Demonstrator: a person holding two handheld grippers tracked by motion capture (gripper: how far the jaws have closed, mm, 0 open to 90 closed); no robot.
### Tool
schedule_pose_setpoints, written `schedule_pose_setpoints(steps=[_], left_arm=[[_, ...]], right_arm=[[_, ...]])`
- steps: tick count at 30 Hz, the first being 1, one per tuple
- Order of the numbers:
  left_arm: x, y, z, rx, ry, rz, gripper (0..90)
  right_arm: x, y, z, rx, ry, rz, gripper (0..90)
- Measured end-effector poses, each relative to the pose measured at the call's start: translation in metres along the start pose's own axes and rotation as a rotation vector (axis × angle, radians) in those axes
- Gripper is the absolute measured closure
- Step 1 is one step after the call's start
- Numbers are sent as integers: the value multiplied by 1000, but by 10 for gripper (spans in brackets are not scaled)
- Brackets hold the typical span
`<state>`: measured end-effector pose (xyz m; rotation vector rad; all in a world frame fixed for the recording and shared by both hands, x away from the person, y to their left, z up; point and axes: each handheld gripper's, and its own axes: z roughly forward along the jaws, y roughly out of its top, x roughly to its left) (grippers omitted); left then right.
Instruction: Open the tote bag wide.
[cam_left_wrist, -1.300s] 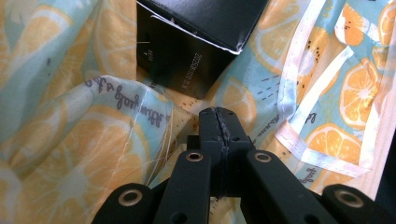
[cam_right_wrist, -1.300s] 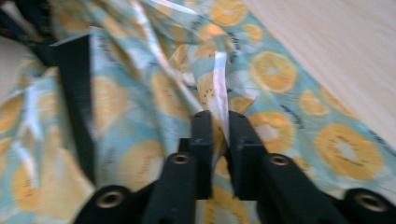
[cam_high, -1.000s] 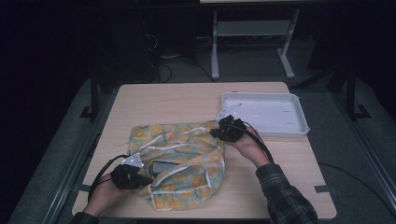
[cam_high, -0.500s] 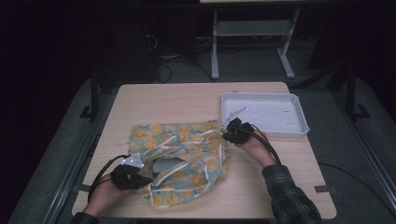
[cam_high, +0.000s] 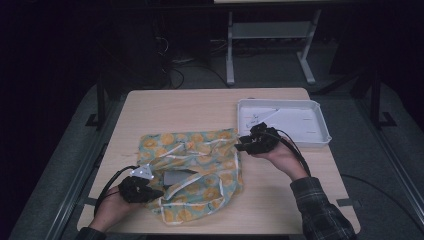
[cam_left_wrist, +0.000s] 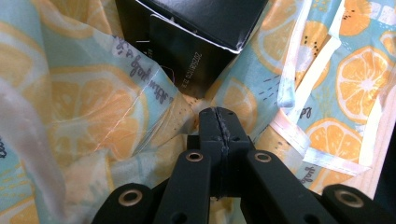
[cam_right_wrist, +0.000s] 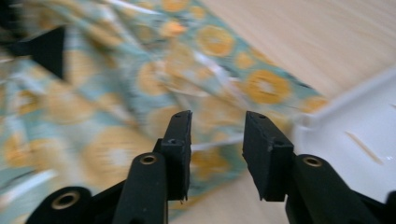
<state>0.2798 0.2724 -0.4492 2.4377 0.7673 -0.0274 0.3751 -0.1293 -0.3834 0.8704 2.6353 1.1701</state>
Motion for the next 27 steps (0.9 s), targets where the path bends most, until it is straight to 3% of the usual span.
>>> schedule_pose_setpoints(steps=[8, 14, 16, 19, 24, 27], left_arm=[[0, 0, 0, -1, -2, -2, 895], [0, 0, 0, -3, -3, -4, 895], [0, 0, 0, -3, -3, -4, 895], [0, 0, 0, -3, -3, -4, 895], [0, 0, 0, -4, -3, -3, 895], [-1, 0, 0, -1, 5, 16, 895]], right_arm=[[41, 9, 11, 18, 172, -134, 523], [61, 11, 30, 60, 247, -206, 452], [64, 10, 35, 75, 240, -234, 450], [66, 8, 40, 97, 208, -257, 555], [63, 7, 40, 106, 218, -262, 849], [64, 5, 37, 104, 221, -263, 893]])
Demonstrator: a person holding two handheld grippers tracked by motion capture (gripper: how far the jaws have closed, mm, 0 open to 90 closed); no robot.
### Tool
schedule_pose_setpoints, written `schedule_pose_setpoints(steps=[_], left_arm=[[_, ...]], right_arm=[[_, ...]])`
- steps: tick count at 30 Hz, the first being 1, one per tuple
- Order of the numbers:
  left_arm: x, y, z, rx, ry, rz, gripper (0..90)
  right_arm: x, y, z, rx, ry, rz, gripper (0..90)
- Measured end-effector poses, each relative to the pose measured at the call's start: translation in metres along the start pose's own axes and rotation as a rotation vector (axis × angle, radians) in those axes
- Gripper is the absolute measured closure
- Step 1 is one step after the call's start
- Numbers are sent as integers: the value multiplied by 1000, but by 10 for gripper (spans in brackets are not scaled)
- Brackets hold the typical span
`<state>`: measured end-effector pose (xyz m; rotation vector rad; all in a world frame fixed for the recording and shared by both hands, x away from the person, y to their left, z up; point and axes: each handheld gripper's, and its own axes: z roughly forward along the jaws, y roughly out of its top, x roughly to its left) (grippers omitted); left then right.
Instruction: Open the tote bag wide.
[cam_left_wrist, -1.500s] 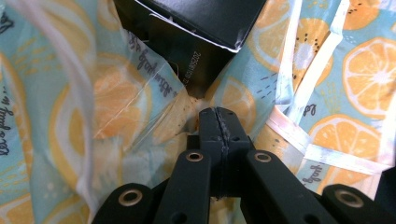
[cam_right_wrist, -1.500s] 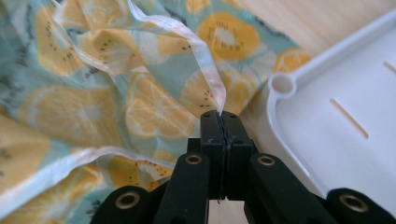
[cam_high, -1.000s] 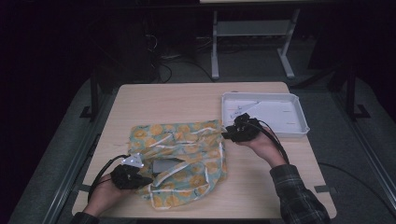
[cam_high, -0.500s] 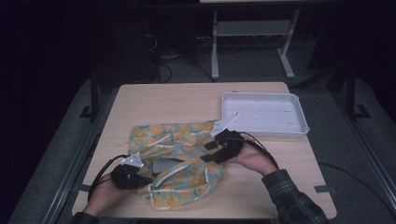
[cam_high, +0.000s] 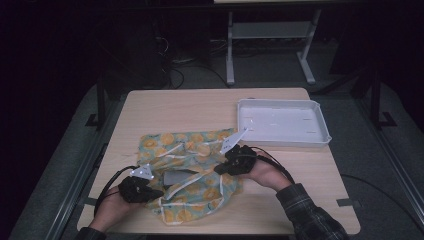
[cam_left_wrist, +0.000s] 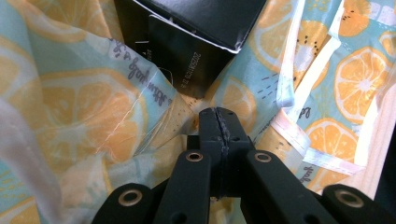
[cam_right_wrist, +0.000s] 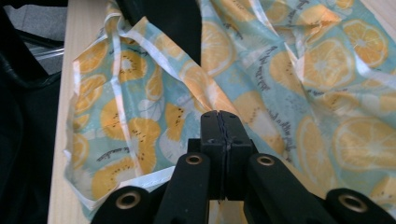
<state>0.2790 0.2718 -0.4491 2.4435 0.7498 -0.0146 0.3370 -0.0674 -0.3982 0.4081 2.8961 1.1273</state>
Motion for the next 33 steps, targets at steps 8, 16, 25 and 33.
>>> schedule_pose_setpoints(steps=[8, 16, 25, 33], left_arm=[[-5, 1, 1, 10, -7, 14, 895], [-6, 3, 1, 10, -6, 29, 895], [-7, 4, 0, 9, -10, 37, 894], [-7, 4, 0, 7, -11, 39, 894]], right_arm=[[17, -9, -10, -17, 14, -10, 892], [31, -27, -12, 11, 39, 4, 891], [35, -48, 0, 73, 46, 38, 889], [34, -57, 24, 144, 52, 34, 889]])
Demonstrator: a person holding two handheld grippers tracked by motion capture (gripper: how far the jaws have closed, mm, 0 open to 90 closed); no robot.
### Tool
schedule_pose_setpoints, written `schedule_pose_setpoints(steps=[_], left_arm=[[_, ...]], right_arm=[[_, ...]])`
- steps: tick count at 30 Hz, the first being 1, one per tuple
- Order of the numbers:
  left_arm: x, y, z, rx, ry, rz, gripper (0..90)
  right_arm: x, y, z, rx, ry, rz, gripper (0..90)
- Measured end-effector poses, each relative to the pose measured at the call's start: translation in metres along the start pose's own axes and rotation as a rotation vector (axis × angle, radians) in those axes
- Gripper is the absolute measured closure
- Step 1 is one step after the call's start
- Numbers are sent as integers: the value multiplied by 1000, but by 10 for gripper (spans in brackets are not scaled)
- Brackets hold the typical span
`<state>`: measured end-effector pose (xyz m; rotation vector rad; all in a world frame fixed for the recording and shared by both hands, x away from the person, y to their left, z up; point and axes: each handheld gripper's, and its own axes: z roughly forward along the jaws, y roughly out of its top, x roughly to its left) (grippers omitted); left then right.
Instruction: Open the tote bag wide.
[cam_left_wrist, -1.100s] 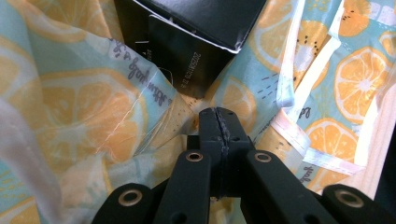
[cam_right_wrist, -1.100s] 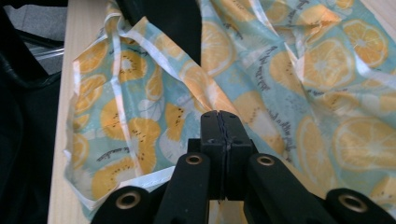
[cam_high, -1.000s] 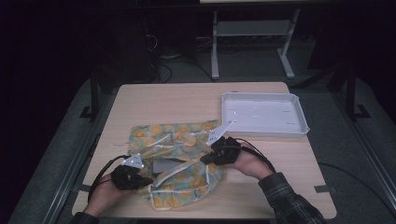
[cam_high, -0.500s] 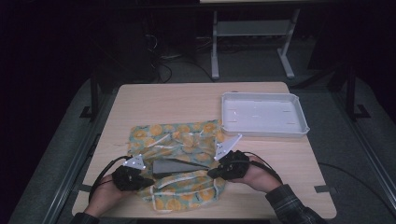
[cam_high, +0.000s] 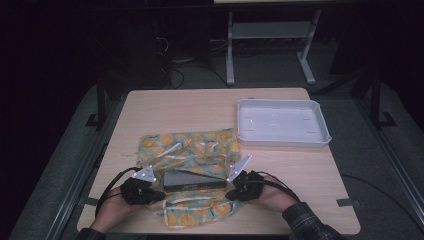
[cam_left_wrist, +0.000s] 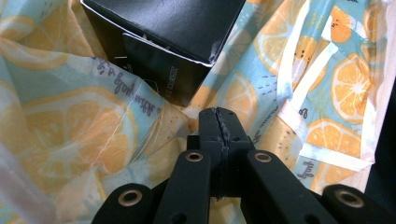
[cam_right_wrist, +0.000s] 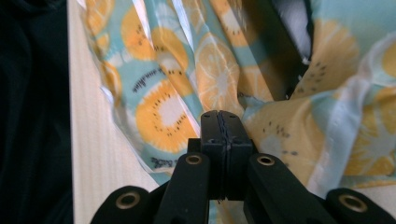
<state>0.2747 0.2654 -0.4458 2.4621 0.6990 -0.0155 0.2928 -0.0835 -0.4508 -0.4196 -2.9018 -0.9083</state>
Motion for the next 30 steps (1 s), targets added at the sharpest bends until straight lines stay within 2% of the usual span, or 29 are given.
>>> schedule_pose_setpoints(steps=[3, 9, 12, 15, 17, 20, 24, 30], left_arm=[[0, 0, -4, -22, -3, -9, 889], [-6, 2, -24, -136, -24, -15, 870], [-10, 4, -35, -167, -14, 2, 861], [-10, 5, -45, -216, -9, -8, 846], [-11, 8, -50, -247, -23, -13, 846], [-21, 18, -45, -251, -46, 22, 851], [-36, 37, -25, -221, -62, 66, 855], [-45, 55, 8, -175, -46, 75, 864]], right_arm=[[0, 0, 3, 17, -6, 1, 889], [2, 1, 5, 24, -7, -7, 888], [2, 1, 5, 26, -9, -9, 887], [2, 1, 5, 26, -8, -10, 887], [2, 1, 5, 27, -7, -9, 887], [2, 1, 5, 29, -6, -9, 887], [3, 2, 5, 31, -8, -9, 886], [3, 2, 5, 32, -3, -10, 884]])
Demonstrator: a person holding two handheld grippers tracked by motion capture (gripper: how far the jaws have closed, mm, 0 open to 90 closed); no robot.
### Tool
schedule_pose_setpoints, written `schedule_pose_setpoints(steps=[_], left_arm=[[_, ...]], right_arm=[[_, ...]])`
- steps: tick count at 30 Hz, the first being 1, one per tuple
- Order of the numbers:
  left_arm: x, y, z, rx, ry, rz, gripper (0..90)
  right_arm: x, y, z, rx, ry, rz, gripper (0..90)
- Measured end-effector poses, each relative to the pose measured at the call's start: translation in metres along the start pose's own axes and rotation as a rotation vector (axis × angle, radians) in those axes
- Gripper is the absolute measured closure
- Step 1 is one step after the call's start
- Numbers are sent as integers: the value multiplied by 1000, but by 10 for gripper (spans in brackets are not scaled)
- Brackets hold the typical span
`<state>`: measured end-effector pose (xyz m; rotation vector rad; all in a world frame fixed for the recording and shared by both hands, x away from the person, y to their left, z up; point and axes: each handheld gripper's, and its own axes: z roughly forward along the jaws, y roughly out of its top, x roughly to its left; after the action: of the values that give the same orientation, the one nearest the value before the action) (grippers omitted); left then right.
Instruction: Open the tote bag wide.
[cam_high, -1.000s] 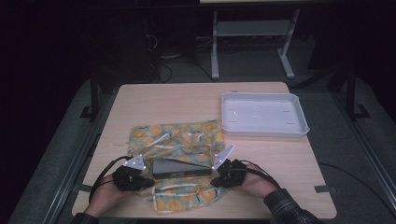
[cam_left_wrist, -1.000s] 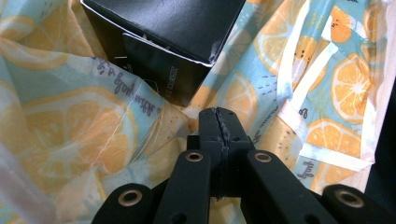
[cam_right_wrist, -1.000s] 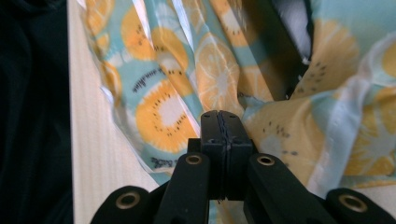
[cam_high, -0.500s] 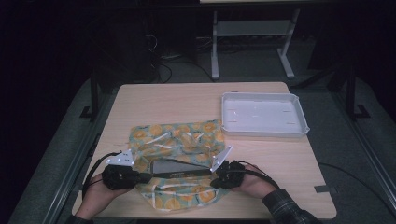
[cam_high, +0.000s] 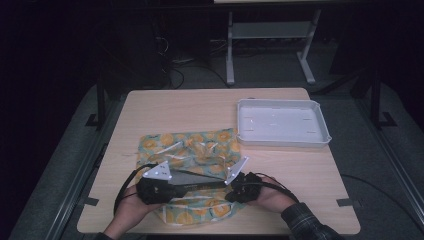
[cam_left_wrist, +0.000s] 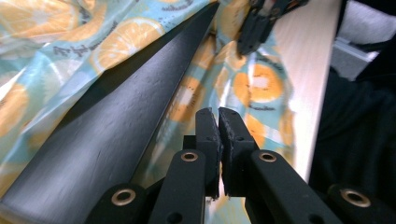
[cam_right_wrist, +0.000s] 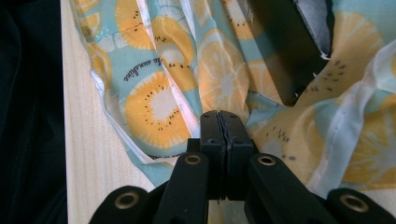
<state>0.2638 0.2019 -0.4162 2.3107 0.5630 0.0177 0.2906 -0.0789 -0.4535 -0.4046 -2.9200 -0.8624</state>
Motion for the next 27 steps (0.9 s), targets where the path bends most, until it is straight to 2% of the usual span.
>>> schedule_pose_setpoints(steps=[1, 4, 11, 12, 16, 17, 19, 21, 23, 24, 27], left_arm=[[0, 0, 5, 10, 0, -7, 864], [1, -3, 17, 78, 41, 18, 867], [11, -15, 26, 158, 69, -40, 883], [11, -16, 27, 169, 67, -36, 883], [10, -16, 29, 177, 70, -38, 884], [10, -16, 29, 177, 70, -37, 884], [10, -16, 29, 176, 67, -38, 884], [11, -16, 29, 176, 65, -38, 884], [11, -16, 28, 176, 63, -39, 884], [11, -16, 28, 177, 63, -39, 884], [11, -16, 28, 177, 62, -37, 884]], right_arm=[[0, 0, 0, 0, 1, 0, 884], [0, 0, 0, -1, 5, 1, 882], [1, -1, -1, 3, 11, -7, 875], [1, -1, -1, 1, 14, -9, 868], [2, 0, -6, -23, 25, -11, 797], [4, 3, -13, -41, 18, -14, 751], [5, 4, -17, -50, 11, -16, 724], [6, 6, -25, -82, 9, -14, 702], [8, 10, -37, -123, -17, -18, 685], [8, 10, -37, -123, -17, -18, 685], [7, 15, -48, -172, -36, -25, 670]])
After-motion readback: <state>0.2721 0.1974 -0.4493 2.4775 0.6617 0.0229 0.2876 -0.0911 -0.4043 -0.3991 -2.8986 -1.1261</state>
